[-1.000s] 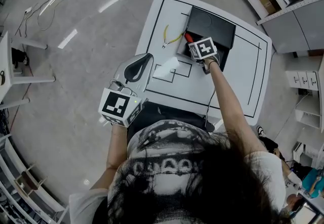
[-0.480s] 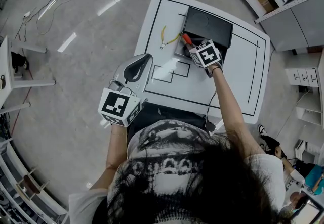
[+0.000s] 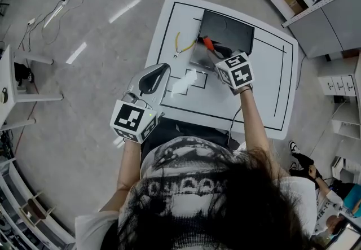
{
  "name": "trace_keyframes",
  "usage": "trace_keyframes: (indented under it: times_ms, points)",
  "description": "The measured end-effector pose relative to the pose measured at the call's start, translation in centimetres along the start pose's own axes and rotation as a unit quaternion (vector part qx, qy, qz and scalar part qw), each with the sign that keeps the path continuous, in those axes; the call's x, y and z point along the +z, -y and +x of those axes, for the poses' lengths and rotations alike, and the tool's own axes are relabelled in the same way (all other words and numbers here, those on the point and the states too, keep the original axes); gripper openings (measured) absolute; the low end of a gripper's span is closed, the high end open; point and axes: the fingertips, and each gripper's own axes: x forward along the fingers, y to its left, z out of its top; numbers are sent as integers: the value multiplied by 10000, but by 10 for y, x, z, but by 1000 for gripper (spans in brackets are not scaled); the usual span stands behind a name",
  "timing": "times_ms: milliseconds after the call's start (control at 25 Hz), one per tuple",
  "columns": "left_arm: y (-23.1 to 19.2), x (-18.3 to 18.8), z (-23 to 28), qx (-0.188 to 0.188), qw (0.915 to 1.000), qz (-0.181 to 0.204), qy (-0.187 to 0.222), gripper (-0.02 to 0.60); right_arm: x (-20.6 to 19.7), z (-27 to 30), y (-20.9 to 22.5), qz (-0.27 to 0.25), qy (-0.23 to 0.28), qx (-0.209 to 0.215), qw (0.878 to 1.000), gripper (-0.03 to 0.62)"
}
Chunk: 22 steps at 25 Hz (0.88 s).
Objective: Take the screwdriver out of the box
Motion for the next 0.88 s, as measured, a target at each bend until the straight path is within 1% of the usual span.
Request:
trace_keyframes:
  times_ms: [200,440,640,880]
  points:
    - [17,4,8,-29,10000,67,-5,0,12,-38,-5,146,494,23,9987,91]
    - [38,4,12,10,9999,107,-35,0,10,-80,-20,373,861,145,9955,91]
    - [60,0,18,46,9999,100,-84,0,-5,-104,-27,495,1015,267,9932,91]
    - [82,-11,17,53,9997,102,-219,0,-21,-119,-34,621,1131,382,9909,91]
